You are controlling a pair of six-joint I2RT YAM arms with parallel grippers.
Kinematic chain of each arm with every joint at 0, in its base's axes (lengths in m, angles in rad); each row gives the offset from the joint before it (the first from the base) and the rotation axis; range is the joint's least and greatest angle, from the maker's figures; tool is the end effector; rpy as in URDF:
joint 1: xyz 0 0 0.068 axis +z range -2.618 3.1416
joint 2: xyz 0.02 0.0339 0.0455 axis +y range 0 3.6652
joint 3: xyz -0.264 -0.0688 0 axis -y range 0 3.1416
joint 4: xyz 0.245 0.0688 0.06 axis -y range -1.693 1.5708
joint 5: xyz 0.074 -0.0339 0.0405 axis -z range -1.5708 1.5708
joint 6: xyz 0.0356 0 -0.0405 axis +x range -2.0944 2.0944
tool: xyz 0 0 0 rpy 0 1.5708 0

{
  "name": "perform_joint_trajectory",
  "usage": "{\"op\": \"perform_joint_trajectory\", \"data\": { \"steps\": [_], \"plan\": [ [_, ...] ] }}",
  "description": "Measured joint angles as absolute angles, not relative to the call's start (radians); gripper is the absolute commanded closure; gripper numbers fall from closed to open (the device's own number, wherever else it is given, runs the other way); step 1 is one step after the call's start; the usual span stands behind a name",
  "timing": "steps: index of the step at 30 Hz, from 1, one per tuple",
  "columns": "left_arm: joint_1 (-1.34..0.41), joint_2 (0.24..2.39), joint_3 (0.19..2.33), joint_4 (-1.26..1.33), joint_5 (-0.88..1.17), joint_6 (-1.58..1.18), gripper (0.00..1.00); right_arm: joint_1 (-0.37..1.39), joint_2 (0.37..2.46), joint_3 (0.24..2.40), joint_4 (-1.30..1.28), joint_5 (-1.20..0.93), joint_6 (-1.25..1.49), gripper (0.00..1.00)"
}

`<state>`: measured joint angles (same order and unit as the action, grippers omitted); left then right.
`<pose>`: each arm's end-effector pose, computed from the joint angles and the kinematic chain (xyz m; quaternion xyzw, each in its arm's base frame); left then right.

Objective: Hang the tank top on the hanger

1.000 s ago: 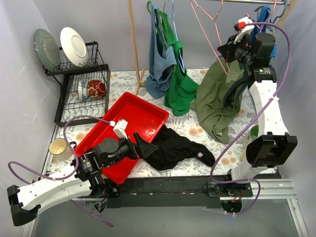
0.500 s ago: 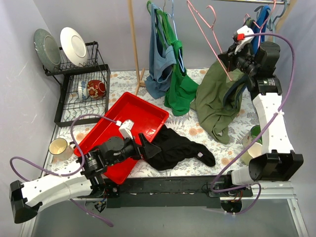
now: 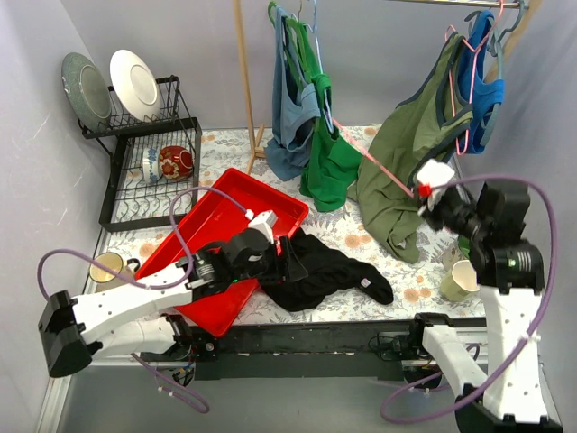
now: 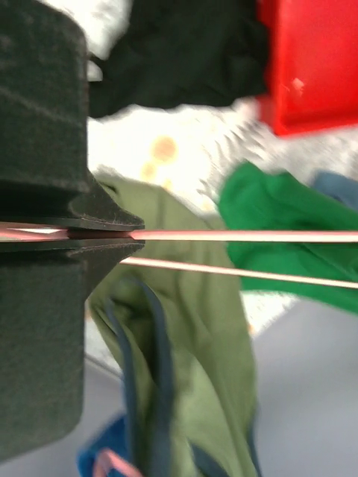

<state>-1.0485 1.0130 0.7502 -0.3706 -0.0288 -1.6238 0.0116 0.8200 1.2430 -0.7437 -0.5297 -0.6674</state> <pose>0.1110 -0.1908 0.2669 -0.2593 0.8536 -0.4363 0.1175 0.1378 0.0196 0.4288 -0.4051 0.6870 0.0191 0.6030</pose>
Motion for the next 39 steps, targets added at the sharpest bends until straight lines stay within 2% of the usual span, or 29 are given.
{"op": "perform_joint_trajectory", "data": {
  "steps": [8, 9, 11, 16, 24, 33, 39],
  "plan": [
    [-1.168, 1.292, 0.892, -0.519, -0.160, -1.712, 0.48, 0.012, 0.636, 1.132, -1.028, -0.558, -0.788, 0.99],
    [-1.183, 1.332, 0.913, -0.538, -0.180, -1.719, 0.60, 0.012, 0.628, 1.131, -1.045, -0.560, -0.794, 0.99],
    [-1.206, 1.406, 0.964, -0.588, -0.223, -1.733, 0.69, 0.011, 0.615, 1.130, -1.082, -0.561, -0.817, 0.99],
    [-1.222, 1.511, 1.046, -0.680, -0.334, -1.747, 1.00, 0.011, 0.593, 1.130, -1.161, -0.570, -0.859, 0.99],
    [-1.196, 1.419, 1.074, -0.777, -0.434, -1.726, 1.00, 0.011, 0.553, 1.130, -1.273, -0.611, -0.923, 0.99],
    [-0.916, 1.184, 1.009, -0.728, -0.379, -1.623, 1.00, 0.013, 0.530, 1.140, -1.312, -0.717, -0.925, 0.99],
    [-0.859, 1.174, 0.992, -0.692, -0.298, -1.576, 1.00, 0.036, 0.531, 1.133, -1.315, -0.760, -0.921, 0.99]
  ]
}}
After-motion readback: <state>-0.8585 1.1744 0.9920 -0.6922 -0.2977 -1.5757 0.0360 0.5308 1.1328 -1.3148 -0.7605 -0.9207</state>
